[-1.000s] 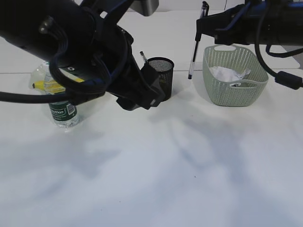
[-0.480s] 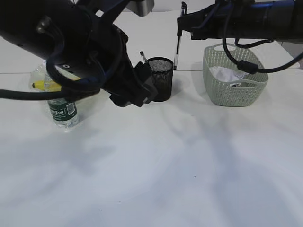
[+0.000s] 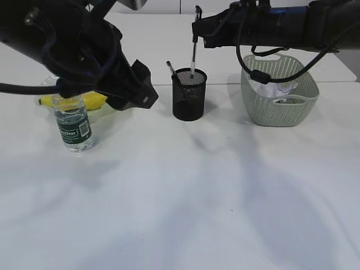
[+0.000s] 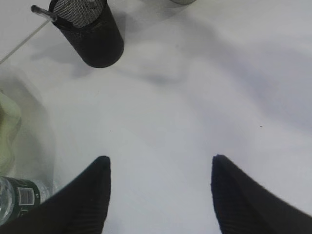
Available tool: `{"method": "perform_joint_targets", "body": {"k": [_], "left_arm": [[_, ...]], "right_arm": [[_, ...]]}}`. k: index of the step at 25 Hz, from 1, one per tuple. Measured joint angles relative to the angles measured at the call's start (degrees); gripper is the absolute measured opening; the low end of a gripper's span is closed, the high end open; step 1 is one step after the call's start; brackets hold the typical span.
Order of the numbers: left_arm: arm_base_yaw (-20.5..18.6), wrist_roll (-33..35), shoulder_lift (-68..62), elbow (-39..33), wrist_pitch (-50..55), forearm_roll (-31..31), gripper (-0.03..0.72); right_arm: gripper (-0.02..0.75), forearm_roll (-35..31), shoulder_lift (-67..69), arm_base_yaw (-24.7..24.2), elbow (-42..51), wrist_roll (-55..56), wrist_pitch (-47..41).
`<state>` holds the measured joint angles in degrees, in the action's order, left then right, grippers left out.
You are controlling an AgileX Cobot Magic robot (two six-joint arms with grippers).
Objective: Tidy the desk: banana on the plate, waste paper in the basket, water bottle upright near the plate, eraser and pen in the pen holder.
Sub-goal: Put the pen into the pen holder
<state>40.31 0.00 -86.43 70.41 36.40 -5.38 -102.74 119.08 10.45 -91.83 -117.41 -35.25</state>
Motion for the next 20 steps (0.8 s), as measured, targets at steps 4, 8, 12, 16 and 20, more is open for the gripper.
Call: {"method": "perform_joint_targets", "body": {"k": [4, 8, 12, 16, 20], "left_arm": [[-1.18, 0.00, 0.00, 0.00, 0.00, 0.00, 0.463], [-2.19, 0.00, 0.00, 0.00, 0.00, 0.00, 0.463], [-2.61, 0.00, 0.00, 0.00, 0.00, 0.00, 0.463], [-2.70, 0.00, 0.00, 0.00, 0.00, 0.00, 0.463], [-2.70, 0.00, 0.00, 0.00, 0.00, 0.00, 0.463]], "right_arm": [[0.049, -0.11, 3.30, 0.58, -3.66, -0.03, 0.99], [0.049, -0.11, 5.44, 1.28, -5.71, -1.07, 2.91], [0.049, -0.20, 7.02, 1.50, -6.37, -2.21, 3.72], [0.049, -0.20, 7.38, 1.50, -6.37, -4.04, 4.04], [0.049, -0.20, 7.38, 1.50, -6.37, -4.40, 4.13]]}}
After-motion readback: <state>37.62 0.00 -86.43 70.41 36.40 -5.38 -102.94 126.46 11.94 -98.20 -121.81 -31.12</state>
